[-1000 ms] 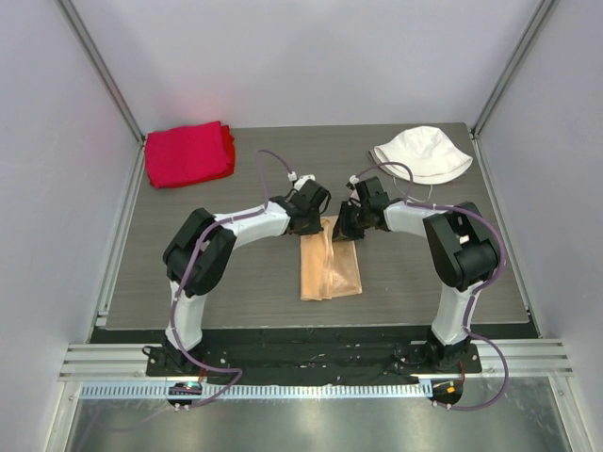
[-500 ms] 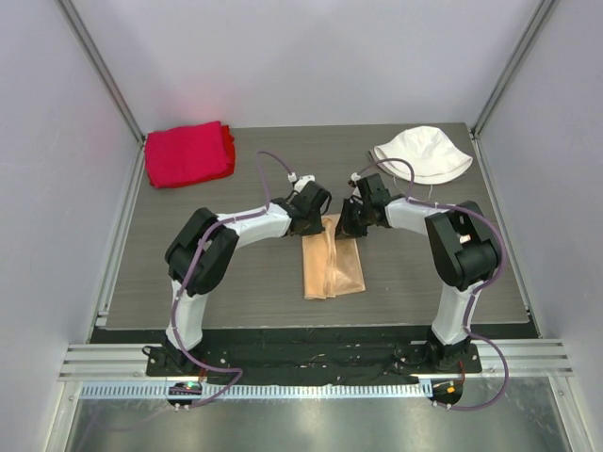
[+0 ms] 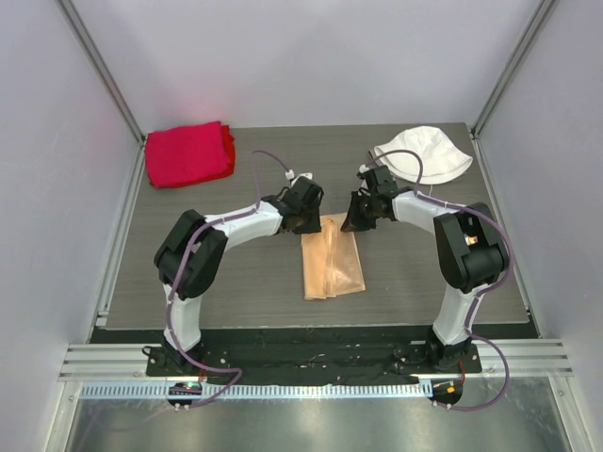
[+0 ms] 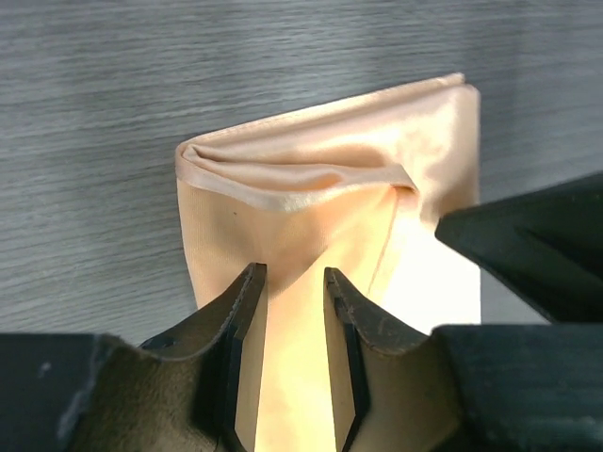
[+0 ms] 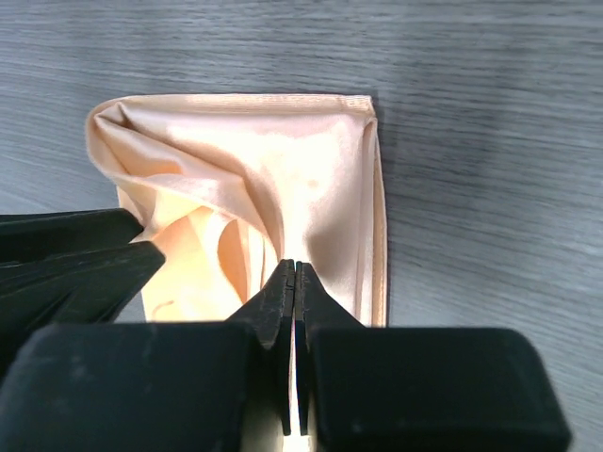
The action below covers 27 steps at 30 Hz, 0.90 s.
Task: Fold the napkin into a case and place the utensils inside
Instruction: Fold the upper triangle-folded napkin at the center of the board.
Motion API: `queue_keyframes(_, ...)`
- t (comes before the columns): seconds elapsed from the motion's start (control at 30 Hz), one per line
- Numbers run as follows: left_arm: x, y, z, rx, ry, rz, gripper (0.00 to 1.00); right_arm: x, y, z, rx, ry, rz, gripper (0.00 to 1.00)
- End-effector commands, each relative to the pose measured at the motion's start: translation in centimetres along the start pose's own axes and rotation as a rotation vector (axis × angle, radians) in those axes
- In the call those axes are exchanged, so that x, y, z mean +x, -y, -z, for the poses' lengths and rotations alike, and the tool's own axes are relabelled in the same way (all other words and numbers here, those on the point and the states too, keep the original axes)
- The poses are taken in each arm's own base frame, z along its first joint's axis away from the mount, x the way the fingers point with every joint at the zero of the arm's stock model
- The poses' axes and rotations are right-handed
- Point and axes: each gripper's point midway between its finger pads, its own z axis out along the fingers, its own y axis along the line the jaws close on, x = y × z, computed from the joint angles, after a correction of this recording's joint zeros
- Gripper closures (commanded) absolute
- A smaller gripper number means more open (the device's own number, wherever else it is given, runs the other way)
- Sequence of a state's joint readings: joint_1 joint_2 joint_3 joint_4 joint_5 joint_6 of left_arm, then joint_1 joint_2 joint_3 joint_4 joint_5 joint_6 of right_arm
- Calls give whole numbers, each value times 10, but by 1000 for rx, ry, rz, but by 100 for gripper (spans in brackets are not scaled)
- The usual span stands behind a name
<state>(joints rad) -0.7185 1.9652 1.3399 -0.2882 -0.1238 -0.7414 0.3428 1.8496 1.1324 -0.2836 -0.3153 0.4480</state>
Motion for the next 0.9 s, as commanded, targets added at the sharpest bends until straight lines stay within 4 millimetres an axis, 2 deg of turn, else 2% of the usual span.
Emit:
queue_keyframes(0.0,-33,29,43,195,41,-75,66,-23,-20,29,-40,85,46,97)
queue_keyframes(0.03,-36,23,44,196,32,-96,67,-22,-22,30,-49,83,47,96)
queue_keyframes(0.07,-40,30,48,232,16,-108,68,-23,-24,32,-60,87,50,96)
queue_keyframes(0.1,-41,28,47,236,6,-113,69,-22,-29,32,-82,80,48,95)
queue_keyframes(0.17,-45,27,44,271,-10,-118,71,-22,-32,29,-106,74,43,95)
queue_keyframes(0.2,-46,33,42,305,-32,-115,73,-21,-34,28,-117,68,34,95)
queue_keyframes(0.4,-46,42,17,345,-77,-84,78,-24,-37,16,-146,58,21,99)
queue_keyframes(0.5,-48,49,11,362,-83,-73,79,-26,-37,11,-152,52,19,99)
queue_keyframes(0.73,-52,52,-9,355,-89,-71,80,-30,-35,-1,-142,44,13,99)
queue_keyframes(0.87,-61,51,-24,323,-75,-89,80,-40,-36,-7,-138,60,15,99)
